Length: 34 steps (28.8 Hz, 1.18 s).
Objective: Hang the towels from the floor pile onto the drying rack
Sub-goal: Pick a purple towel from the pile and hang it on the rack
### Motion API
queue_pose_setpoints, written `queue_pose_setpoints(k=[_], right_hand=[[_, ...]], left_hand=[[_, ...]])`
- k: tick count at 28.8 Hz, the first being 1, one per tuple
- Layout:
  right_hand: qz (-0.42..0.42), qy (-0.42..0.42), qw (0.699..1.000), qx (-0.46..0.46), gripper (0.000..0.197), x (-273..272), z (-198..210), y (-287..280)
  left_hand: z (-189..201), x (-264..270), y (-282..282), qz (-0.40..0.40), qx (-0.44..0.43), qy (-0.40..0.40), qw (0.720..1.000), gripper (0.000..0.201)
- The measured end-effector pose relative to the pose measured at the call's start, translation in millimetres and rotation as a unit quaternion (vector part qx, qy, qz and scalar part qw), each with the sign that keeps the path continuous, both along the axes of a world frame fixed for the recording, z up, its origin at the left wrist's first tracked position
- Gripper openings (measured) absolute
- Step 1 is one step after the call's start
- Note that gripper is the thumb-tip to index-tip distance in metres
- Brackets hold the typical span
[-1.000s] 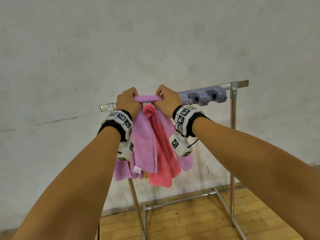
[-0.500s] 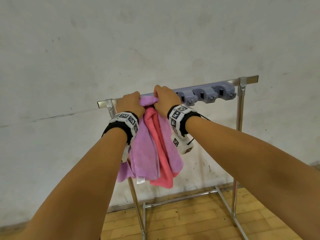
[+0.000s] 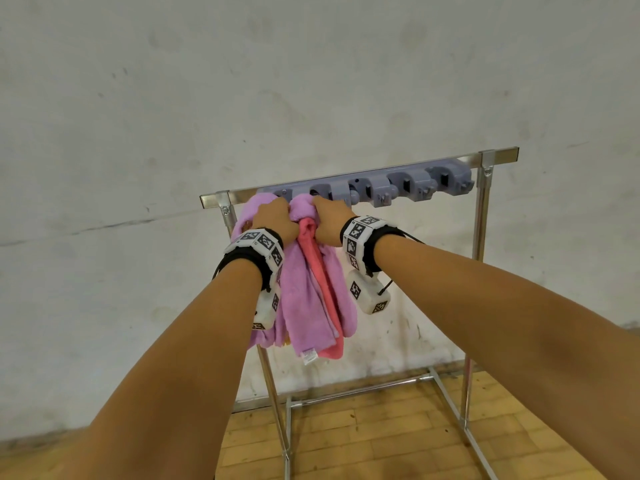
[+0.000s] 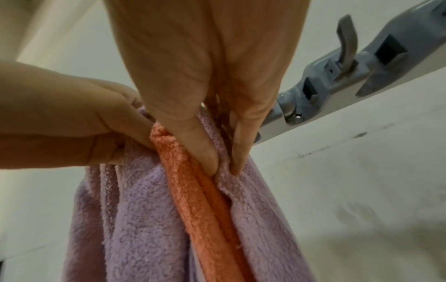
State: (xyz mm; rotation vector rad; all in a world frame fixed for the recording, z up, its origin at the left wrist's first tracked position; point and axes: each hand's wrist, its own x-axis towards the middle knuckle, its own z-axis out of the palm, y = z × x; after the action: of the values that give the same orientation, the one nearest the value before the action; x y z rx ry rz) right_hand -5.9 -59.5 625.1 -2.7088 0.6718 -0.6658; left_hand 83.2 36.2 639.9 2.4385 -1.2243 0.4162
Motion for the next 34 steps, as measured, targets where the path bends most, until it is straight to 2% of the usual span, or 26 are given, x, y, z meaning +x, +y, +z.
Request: queue_pose_setpoints(k=[3, 6, 8, 10, 11, 16, 19, 24, 28, 34], right_hand=[[0.005, 0.028, 0.999, 0.024, 0.051, -5.7, -3.4, 1.2], [0.001, 0.026, 0.999, 0.019, 0.031, -11.8, 0.6, 3.6], [-0.009, 0.012, 1.000, 0.017, 0.023, -18.0, 8.0, 7.1], [-0.010, -0.013, 1.000, 0.021, 0.030, -24.2, 15.8, 9.7], [-0.012, -0.027, 0.999, 0.027, 0.031, -27.5, 18.3, 10.4], [-0.013, -0.062, 0.998, 0.019, 0.023, -50.6, 22.8, 18.1], [-0.031, -0.062, 0.997, 0.020, 0.021, -67.3, 19.3, 19.2], [-0.072, -0.044, 0.996, 0.032, 0.033, -89.5, -16.2, 7.8], [-0.102, -0.024, 0.992, 0.073, 0.034, -101.0, -61.1, -8.7], [-0.124, 0.010, 0.985, 0.121, 0.035, -102.1, -131.2, -32.6]], left_hand=[[2.0, -0.9, 5.6, -0.030, 0.016, 0.031, 0.999, 0.014], [8.3, -3.5, 11.9, -0.036, -0.014, 0.064, 0.997, 0.018], [11.0, -5.6, 15.5, -0.046, -0.046, 0.105, 0.992, 0.030], [14.0, -8.3, 19.1, -0.055, -0.066, 0.122, 0.989, 0.048], [16.2, -10.9, 20.8, -0.064, -0.074, 0.122, 0.988, 0.049], [23.4, -38.0, 26.4, -0.111, -0.118, 0.106, 0.981, 0.024], [17.4, -58.8, 17.4, -0.141, -0.122, 0.101, 0.977, 0.028], [-28.1, -79.9, -3.4, -0.152, -0.077, 0.117, 0.978, 0.035], [-77.4, -82.7, -23.4, -0.158, -0.065, 0.132, 0.976, 0.031], [-152.8, -80.1, -48.4, -0.161, -0.068, 0.203, 0.963, 0.032]])
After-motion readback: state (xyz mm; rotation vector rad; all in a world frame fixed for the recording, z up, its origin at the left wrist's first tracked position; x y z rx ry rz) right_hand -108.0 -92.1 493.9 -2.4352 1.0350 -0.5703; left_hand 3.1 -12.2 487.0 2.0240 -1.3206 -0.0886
